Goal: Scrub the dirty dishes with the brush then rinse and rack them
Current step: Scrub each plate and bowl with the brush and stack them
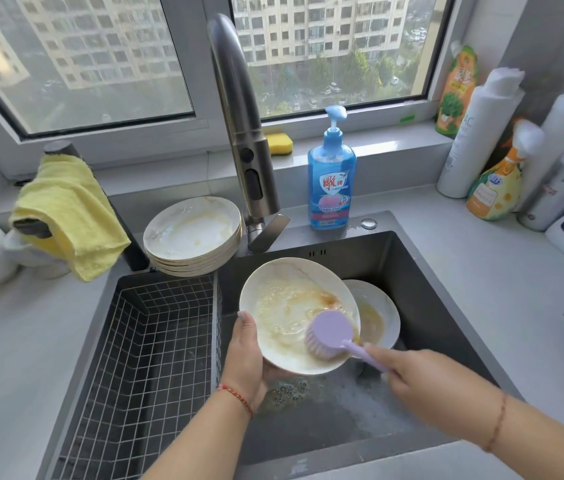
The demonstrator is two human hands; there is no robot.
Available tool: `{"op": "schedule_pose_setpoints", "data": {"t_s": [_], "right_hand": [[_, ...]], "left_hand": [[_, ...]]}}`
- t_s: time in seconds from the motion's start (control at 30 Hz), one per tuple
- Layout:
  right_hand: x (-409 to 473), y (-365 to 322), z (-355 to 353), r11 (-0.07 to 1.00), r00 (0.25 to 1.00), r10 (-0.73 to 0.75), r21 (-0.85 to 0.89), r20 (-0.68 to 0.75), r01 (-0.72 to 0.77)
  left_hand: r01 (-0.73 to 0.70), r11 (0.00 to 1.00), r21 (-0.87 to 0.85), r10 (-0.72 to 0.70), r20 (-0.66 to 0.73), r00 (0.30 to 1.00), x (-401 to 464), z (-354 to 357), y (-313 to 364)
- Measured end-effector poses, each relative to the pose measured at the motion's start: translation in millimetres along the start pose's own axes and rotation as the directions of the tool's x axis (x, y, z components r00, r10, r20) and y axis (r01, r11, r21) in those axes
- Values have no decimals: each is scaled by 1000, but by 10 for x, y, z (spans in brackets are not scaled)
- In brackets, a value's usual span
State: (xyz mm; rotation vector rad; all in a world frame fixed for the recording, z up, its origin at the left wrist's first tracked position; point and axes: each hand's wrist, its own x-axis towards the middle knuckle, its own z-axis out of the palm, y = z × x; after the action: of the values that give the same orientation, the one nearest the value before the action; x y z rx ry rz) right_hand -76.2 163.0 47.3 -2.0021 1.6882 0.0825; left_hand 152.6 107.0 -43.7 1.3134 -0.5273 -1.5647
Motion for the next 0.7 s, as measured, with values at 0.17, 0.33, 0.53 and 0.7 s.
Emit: {"op": "schedule_pose_setpoints", "data": {"t_s": [0.17,0.33,0.53,0.7], "right_hand": [[24,78,21,997,999,20,-72,-26,-22],[-91,-160,129,966,993,-54,259,105,25],[14,84,58,998,999,49,42,11,-50],[392,111,85,988,983,38,-138,-181,-64]], "left_hand": [[-19,999,26,20,-17,1000,-20,45,-3],[6,1000,16,-5,-63,998,-34,57,-30],[4,999,40,-1,-59,998,-24,1,-58],[70,996,49,-70,2,998,-67,49,-109]]}}
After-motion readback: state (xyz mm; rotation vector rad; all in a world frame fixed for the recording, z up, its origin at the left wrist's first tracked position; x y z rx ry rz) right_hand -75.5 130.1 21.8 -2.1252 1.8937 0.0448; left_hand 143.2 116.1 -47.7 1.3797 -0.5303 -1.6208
